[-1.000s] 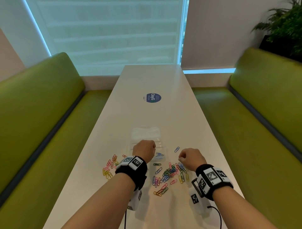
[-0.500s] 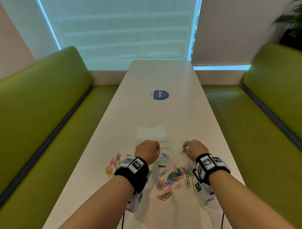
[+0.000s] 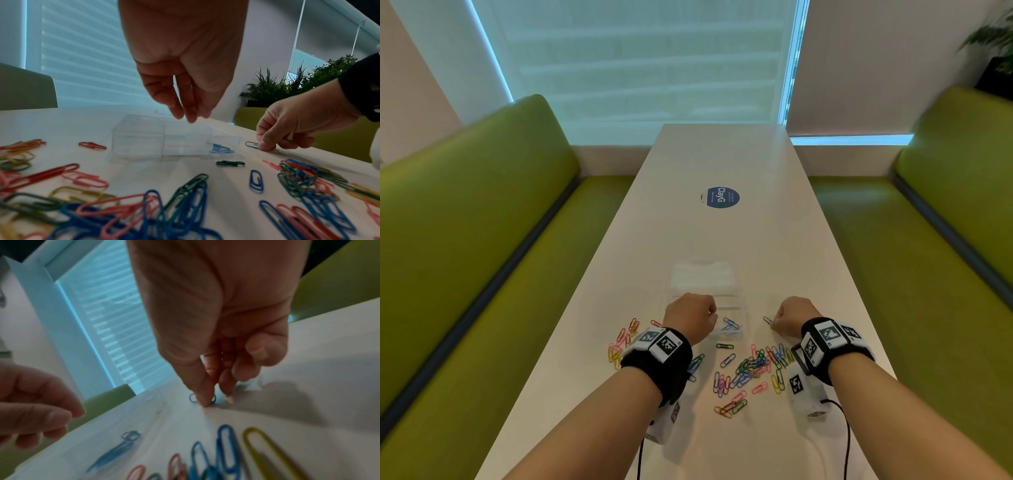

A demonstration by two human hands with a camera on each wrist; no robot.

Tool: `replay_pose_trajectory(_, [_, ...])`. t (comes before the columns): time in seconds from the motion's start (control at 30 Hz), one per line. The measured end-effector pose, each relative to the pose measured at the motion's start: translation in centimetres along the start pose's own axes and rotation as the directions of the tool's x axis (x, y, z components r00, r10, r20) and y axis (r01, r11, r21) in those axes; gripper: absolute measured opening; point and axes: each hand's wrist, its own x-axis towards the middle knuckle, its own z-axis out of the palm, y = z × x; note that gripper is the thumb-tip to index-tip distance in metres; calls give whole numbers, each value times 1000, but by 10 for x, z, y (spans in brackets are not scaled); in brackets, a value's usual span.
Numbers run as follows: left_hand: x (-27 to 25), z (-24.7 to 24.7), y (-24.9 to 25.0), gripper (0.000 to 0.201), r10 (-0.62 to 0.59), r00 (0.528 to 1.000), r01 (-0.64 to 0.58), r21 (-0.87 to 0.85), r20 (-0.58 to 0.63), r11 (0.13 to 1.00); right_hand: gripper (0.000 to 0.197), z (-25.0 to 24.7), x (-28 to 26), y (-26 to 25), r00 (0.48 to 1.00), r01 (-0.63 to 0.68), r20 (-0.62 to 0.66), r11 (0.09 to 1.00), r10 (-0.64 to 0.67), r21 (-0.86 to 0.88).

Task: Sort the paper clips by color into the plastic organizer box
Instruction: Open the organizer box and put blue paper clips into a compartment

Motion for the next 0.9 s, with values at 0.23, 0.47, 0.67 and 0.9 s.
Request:
replay_pose_trajectory(0.23, [-15,3,-5,26,45,998,-45,2,54,999,22,-7,-24,-41,965,229,-177,945,-191,232])
replay_pose_trajectory(0.47, [-32,26,-3,30,74,980,-78,16,183,997,8,5,-32,-60,952,286,-140,953,-271,102])
replay_pose_trajectory(0.67, [-38,36,2,28,76,985,-80,22,153,997,11,6,-39,-52,947,279,-191,956,-258,93])
replay_pose_trajectory(0.9, [-38,34,8,26,68,989,-74,46,134,996,10,6,-50,-32,942,274,-236,953,-238,133])
